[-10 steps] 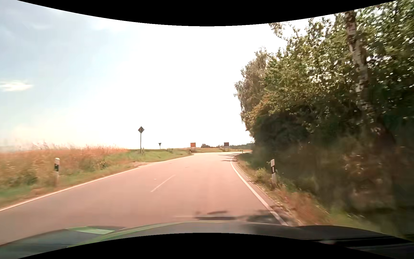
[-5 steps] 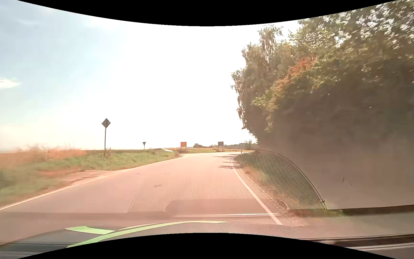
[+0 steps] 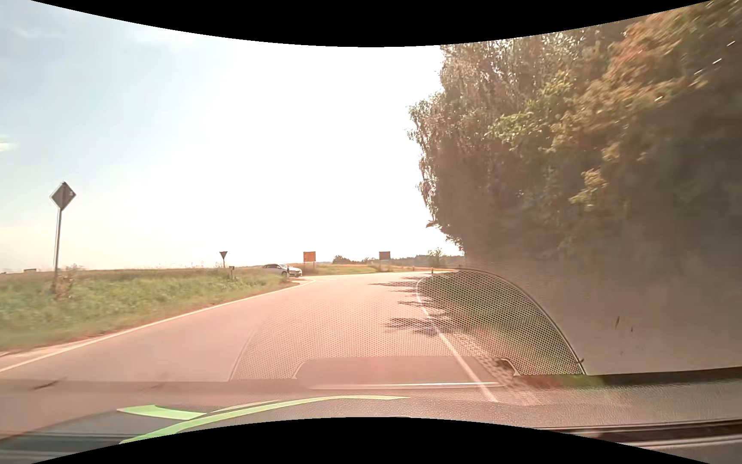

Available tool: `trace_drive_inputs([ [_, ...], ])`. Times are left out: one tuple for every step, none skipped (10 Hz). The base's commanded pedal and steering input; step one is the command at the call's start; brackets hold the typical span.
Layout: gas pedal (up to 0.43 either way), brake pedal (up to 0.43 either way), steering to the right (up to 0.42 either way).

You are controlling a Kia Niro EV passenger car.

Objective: Follow the waypoints while adhering to traffic rules and regulations

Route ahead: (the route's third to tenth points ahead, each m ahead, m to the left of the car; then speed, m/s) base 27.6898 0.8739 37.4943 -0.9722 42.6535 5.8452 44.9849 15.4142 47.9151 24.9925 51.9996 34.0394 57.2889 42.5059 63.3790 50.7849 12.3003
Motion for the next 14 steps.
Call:
trace_drive_inputs([
  [0.000, 0.195, 0.026],
  [0.000, 0.195, 0.026],
  [0.000, 0.201, 0.026],
  [0.000, 0.201, 0.024],
  [0.000, 0.201, 0.024],
  [0.000, 0.207, 0.022],
  [0.000, 0.207, 0.022],
  [0.000, 0.213, 0.022],
  [0.000, 0.220, 0.024],
  [0.000, 0.220, 0.025],
  [0.000, 0.226, 0.027],
  [0.000, 0.232, 0.028],
  [0.000, 0.232, 0.028],
  [0.000, 0.232, 0.029],
])
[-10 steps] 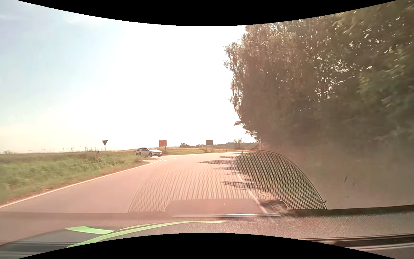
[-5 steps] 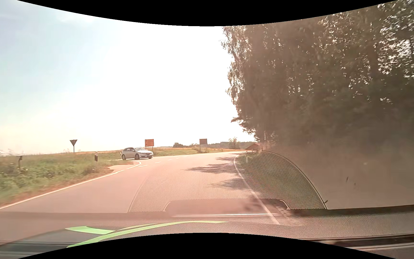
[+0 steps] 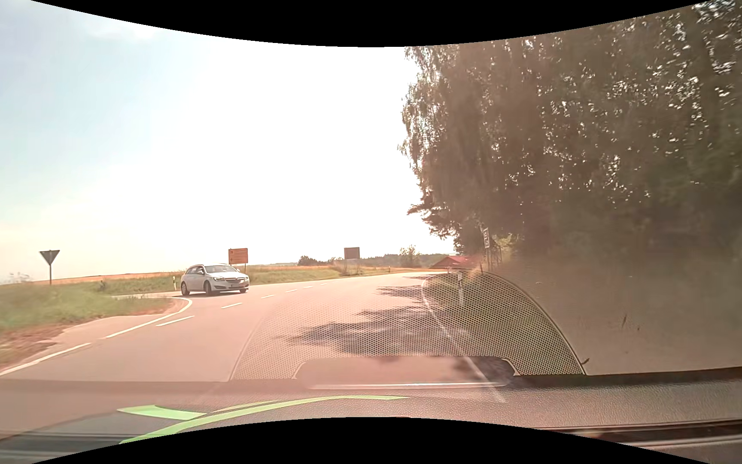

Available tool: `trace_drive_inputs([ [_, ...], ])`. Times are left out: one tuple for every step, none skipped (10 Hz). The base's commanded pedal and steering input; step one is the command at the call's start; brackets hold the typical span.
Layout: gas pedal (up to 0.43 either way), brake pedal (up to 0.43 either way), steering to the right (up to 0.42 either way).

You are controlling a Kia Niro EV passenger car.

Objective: Follow the waypoints while adhering to traffic rules and regulations

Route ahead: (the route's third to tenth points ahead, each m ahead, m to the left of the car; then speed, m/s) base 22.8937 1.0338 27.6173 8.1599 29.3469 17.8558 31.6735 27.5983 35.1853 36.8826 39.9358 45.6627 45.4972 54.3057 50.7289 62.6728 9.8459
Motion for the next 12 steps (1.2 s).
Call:
trace_drive_inputs([
  [0.000, 0.238, 0.029],
  [0.000, 0.238, 0.030],
  [0.000, 0.244, 0.030],
  [0.000, 0.244, 0.030],
  [0.000, 0.244, 0.030],
  [0.000, 0.244, 0.030],
  [0.000, 0.250, 0.030],
  [0.000, 0.250, 0.029],
  [0.000, 0.250, 0.023],
  [0.000, 0.250, 0.008],
  [0.000, 0.244, -0.008],
  [0.000, 0.238, -0.033],
])
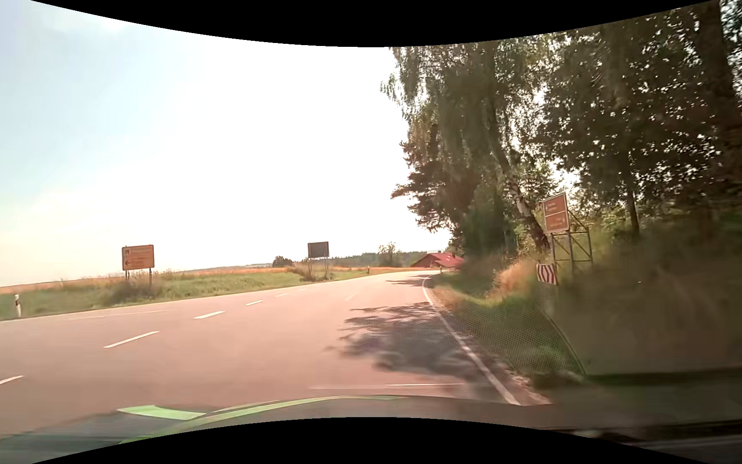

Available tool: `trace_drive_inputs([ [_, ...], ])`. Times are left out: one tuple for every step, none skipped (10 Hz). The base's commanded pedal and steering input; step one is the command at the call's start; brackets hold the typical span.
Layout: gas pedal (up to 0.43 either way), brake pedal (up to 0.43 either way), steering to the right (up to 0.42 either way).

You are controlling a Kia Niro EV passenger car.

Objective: Follow the waypoints while adhering to traffic rules and regulations

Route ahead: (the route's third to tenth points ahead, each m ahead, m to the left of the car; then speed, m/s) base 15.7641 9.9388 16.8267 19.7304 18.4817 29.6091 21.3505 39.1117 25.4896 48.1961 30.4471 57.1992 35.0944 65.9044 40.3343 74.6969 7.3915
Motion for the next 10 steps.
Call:
trace_drive_inputs([
  [0.000, 0.238, -0.058],
  [0.000, 0.238, -0.089],
  [0.000, 0.232, -0.123],
  [0.000, 0.220, -0.149],
  [0.000, 0.189, -0.175],
  [0.000, 0.134, -0.206],
  [0.000, 0.018, -0.236],
  [0.000, 0.000, -0.263],
  [0.000, 0.000, -0.290],
  [0.000, 0.000, -0.310],
])
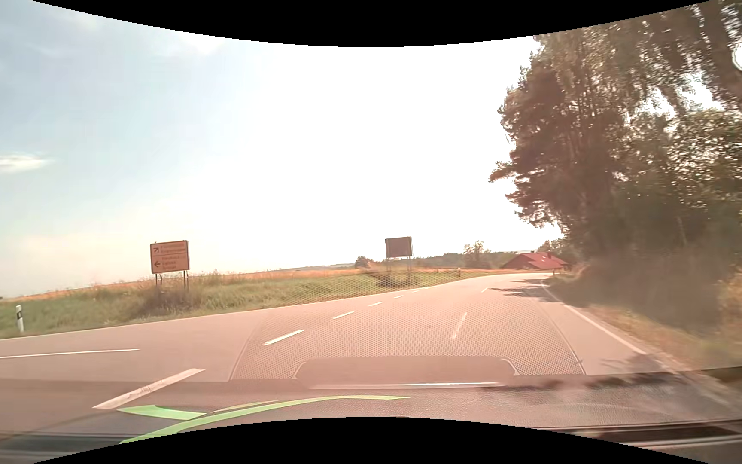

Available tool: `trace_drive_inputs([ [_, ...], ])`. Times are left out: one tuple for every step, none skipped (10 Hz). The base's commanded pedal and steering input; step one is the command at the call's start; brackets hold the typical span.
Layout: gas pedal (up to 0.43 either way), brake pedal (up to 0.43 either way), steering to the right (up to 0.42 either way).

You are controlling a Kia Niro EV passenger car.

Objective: Follow the waypoints while adhering to traffic rules and regulations

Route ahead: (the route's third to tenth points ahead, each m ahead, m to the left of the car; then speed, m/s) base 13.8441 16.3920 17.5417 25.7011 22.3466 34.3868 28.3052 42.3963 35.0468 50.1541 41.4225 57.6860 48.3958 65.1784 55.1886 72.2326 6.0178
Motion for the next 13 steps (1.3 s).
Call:
trace_drive_inputs([
  [0.028, 0.000, -0.321],
  [0.047, 0.000, -0.328],
  [0.047, 0.000, -0.334],
  [0.047, 0.000, -0.345],
  [0.047, 0.000, -0.356],
  [0.047, 0.000, -0.366],
  [0.047, 0.000, -0.373],
  [0.047, 0.000, -0.381],
  [0.047, 0.000, -0.386],
  [0.047, 0.000, -0.386],
  [0.047, 0.000, -0.386],
  [0.079, 0.000, -0.386],
  [0.098, 0.000, -0.386],
])
